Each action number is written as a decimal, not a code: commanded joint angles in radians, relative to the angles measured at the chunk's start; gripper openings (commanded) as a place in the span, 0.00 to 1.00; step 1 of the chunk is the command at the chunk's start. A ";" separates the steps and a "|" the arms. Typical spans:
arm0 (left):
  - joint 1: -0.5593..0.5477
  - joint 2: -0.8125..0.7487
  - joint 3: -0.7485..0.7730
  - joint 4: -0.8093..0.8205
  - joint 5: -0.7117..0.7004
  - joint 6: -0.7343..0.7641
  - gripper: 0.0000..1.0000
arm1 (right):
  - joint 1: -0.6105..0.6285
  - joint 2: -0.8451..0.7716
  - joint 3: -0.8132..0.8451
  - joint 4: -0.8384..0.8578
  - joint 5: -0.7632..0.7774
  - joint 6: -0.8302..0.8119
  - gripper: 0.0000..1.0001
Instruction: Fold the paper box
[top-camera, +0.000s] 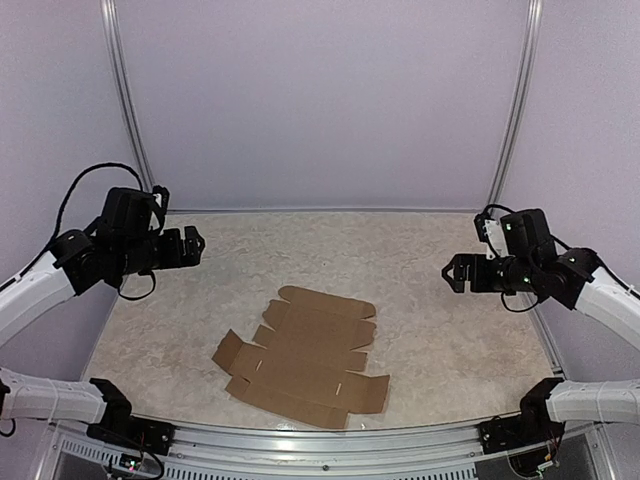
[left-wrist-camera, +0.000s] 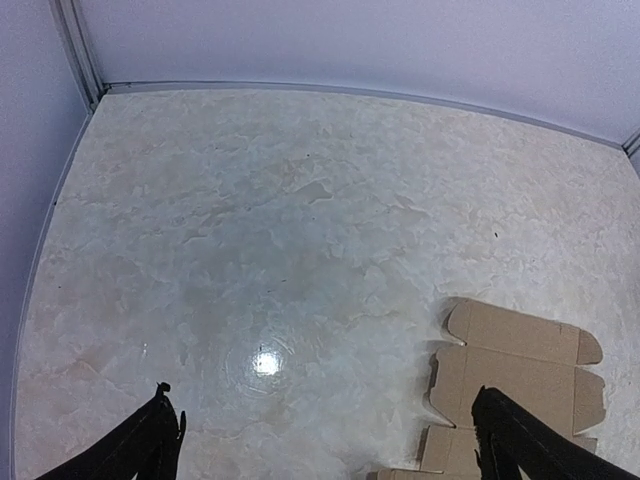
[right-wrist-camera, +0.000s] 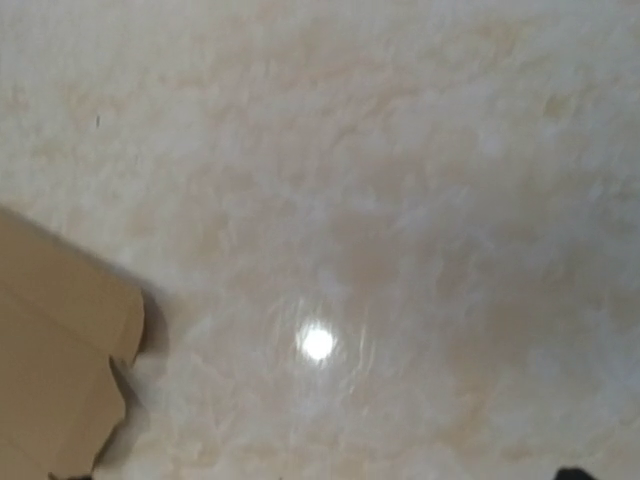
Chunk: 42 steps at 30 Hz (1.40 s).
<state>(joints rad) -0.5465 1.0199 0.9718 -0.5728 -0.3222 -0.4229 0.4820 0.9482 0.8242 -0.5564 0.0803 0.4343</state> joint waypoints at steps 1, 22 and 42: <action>-0.017 0.054 0.003 -0.024 0.038 -0.010 0.99 | 0.010 -0.014 -0.001 -0.024 -0.120 -0.015 1.00; -0.045 0.212 -0.090 -0.002 0.257 -0.135 0.99 | 0.239 0.000 -0.267 0.070 -0.359 0.335 0.90; -0.121 0.219 -0.221 0.056 0.311 -0.215 0.99 | 0.458 0.302 -0.328 0.403 -0.418 0.526 0.75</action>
<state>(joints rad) -0.6514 1.2575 0.7776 -0.5362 -0.0277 -0.6102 0.8989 1.2068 0.4938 -0.2329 -0.3393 0.9226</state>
